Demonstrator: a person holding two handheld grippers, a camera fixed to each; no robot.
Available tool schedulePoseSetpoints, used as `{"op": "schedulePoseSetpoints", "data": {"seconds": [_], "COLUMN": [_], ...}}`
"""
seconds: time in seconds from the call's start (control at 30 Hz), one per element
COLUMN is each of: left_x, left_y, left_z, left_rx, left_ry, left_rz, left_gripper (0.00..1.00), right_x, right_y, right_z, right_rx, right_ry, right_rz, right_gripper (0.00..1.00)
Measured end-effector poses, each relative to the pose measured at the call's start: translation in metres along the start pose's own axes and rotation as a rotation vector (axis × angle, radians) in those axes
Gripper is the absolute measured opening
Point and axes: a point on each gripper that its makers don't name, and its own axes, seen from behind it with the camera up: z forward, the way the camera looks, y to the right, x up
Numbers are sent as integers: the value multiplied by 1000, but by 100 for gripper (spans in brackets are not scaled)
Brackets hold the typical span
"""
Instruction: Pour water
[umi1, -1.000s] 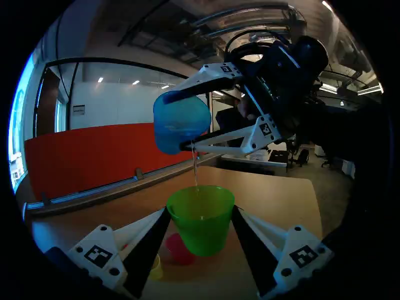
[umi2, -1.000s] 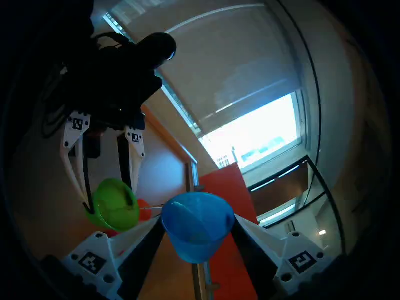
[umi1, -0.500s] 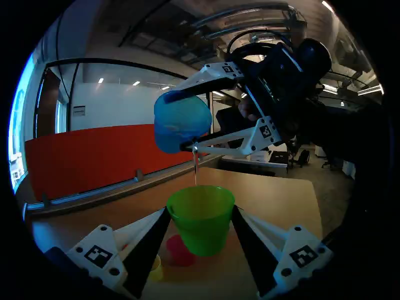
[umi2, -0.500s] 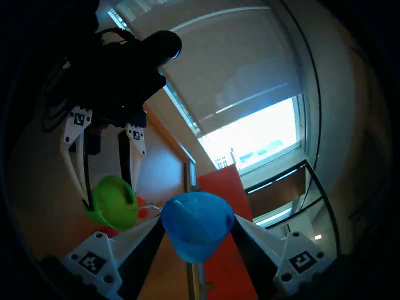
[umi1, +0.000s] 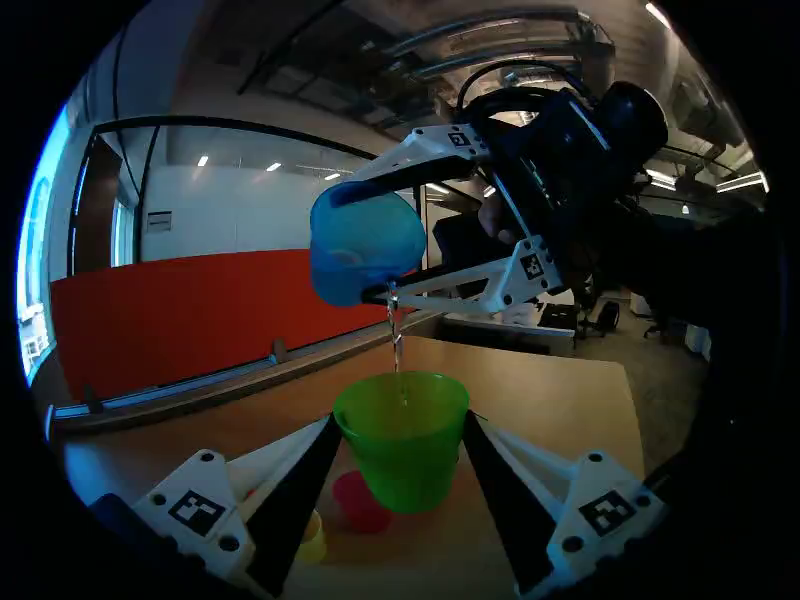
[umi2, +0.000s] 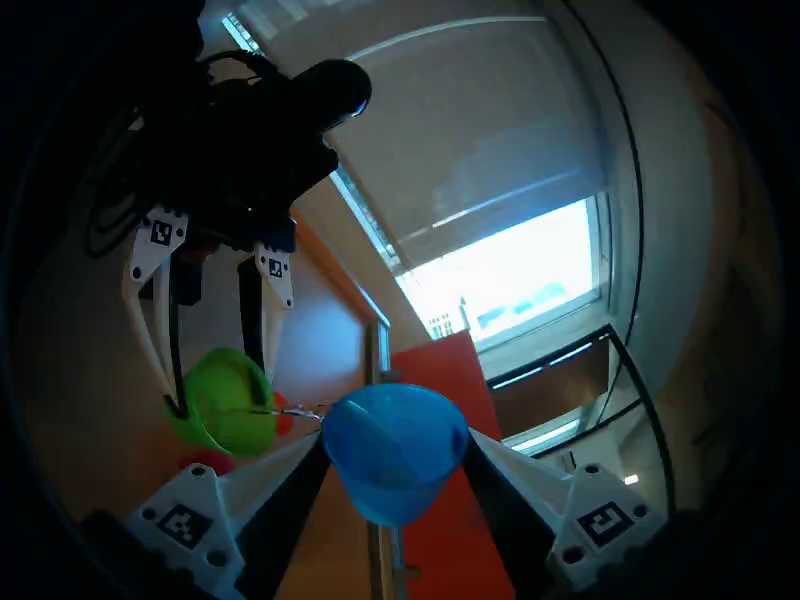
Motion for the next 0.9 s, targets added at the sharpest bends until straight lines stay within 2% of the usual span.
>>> {"op": "schedulePoseSetpoints", "data": {"seconds": [0.9], "left_x": [1], "left_y": [2], "left_z": [-1], "left_rx": [-2], "left_ry": [-3], "left_rz": [10], "left_gripper": [87], "right_x": [2], "right_y": [6], "right_z": [0], "right_rx": [-13], "right_ry": [5], "right_rz": [-64], "right_gripper": [91]}}
